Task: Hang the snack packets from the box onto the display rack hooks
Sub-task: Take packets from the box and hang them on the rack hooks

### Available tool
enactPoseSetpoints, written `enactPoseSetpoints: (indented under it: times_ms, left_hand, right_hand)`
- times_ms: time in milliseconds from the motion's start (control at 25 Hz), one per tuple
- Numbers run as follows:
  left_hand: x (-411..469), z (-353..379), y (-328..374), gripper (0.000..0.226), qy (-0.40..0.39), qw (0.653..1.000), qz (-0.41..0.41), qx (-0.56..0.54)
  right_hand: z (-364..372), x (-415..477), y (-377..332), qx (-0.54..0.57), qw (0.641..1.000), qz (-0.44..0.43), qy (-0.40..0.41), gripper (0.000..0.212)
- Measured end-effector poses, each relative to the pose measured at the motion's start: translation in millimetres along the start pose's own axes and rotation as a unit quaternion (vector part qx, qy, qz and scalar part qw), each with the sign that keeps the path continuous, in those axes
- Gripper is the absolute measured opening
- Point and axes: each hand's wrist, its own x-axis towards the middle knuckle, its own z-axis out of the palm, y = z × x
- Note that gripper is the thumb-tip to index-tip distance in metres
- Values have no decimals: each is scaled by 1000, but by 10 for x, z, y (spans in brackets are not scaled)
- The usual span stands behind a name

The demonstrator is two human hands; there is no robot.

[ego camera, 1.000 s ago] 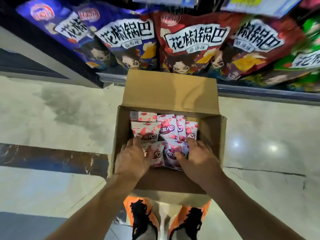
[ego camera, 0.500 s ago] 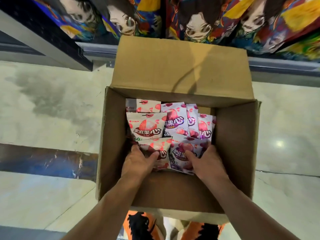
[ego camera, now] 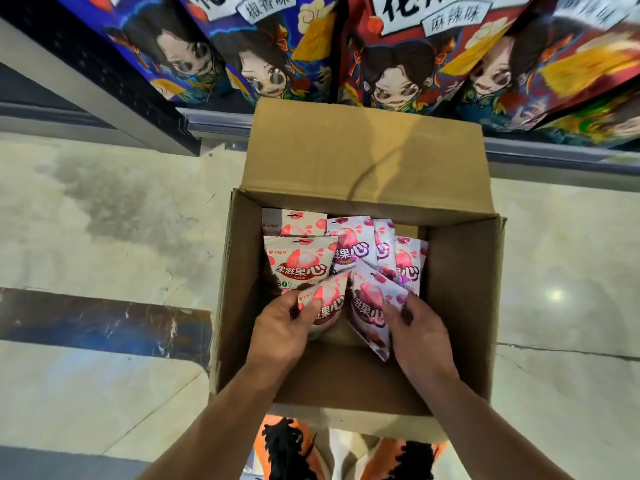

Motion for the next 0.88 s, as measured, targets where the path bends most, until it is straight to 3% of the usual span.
enactPoseSetpoints:
  times_ms: [200, 320, 440, 560, 880]
  left_hand:
    - [-620, -372, 570, 12, 40, 993, 47, -99]
    - [-1109, -709, 1136, 7, 59, 986, 78, -136]
    - [-1686, -1144, 1857, 12, 69, 973, 119, -185]
    - [-2372, -1611, 2610, 21, 79, 959, 170, -211]
    - [-4459, -2660, 4437, 23, 133, 907, 325, -232]
  right_hand:
    - [-530, -586, -502, -9, 996, -86, 37, 20]
    - [-928, -994, -965, 130, 984, -123, 14, 15]
    - [-1381, -1490, -1629, 164, 974, -157, 19, 22]
    - [-1929, -2090, -2338, 199, 956, -213, 41, 5]
    - [-3374, -4034, -3928, 204, 891, -384, 130, 30]
